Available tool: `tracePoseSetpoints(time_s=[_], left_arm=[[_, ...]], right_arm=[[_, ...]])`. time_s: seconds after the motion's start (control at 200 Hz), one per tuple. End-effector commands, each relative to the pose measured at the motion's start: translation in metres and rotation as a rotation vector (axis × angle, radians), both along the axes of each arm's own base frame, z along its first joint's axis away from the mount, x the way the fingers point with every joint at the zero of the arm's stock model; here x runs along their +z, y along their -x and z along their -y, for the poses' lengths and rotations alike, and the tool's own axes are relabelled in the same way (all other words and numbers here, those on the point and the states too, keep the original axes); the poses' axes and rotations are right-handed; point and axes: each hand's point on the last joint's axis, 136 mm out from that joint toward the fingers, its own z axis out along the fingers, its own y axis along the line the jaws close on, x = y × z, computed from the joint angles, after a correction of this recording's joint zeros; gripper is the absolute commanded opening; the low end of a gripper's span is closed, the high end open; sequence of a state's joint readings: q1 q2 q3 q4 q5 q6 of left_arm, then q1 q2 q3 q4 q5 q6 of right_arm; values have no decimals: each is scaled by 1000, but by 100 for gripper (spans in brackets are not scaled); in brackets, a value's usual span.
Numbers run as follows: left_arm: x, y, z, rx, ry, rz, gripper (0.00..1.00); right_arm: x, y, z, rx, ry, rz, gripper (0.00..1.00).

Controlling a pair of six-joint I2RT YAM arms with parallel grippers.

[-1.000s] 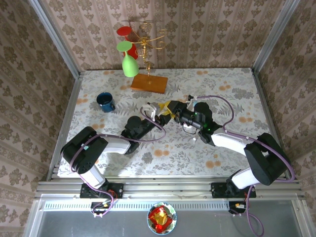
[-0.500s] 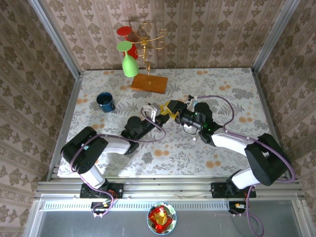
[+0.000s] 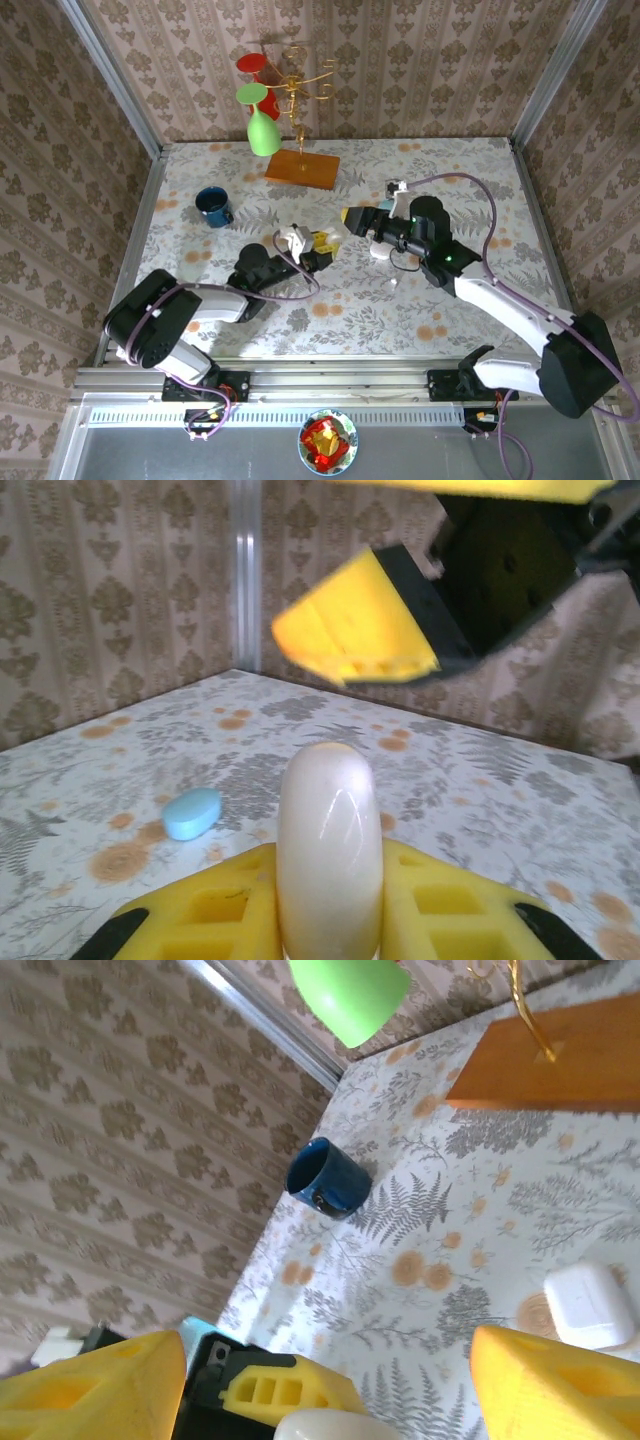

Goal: Insert the wireless bluetooth earbuds into the charging case

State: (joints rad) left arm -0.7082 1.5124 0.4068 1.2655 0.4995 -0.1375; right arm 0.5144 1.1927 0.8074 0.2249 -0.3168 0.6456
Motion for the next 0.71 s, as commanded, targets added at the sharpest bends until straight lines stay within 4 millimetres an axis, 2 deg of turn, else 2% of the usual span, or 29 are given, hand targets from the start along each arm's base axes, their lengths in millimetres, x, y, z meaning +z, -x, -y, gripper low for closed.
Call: tracePoseSetpoints(time_s=[0.0,0.075,0.195,0.36,0.51,0.7], left_arm=[[2,29,0,-172,-1,23,20],[-2,37,0,-219,-8,16,16],[-3,46,3,-294,-10,-19,17],[-4,52,7,-360,-7,-70,18],[-3,53,6,-360,-2,-78,19],[2,54,4,-354,6,-70,20]], right_arm=[[-12,33,-1,235,323,189,73],[-16,49,-3,342,414,272,72],[-28,69,-8,500,480,365,69],[-33,85,-20,686,478,357,62],[-35,90,-28,766,440,348,51],[-43,89,-34,809,426,322,51]])
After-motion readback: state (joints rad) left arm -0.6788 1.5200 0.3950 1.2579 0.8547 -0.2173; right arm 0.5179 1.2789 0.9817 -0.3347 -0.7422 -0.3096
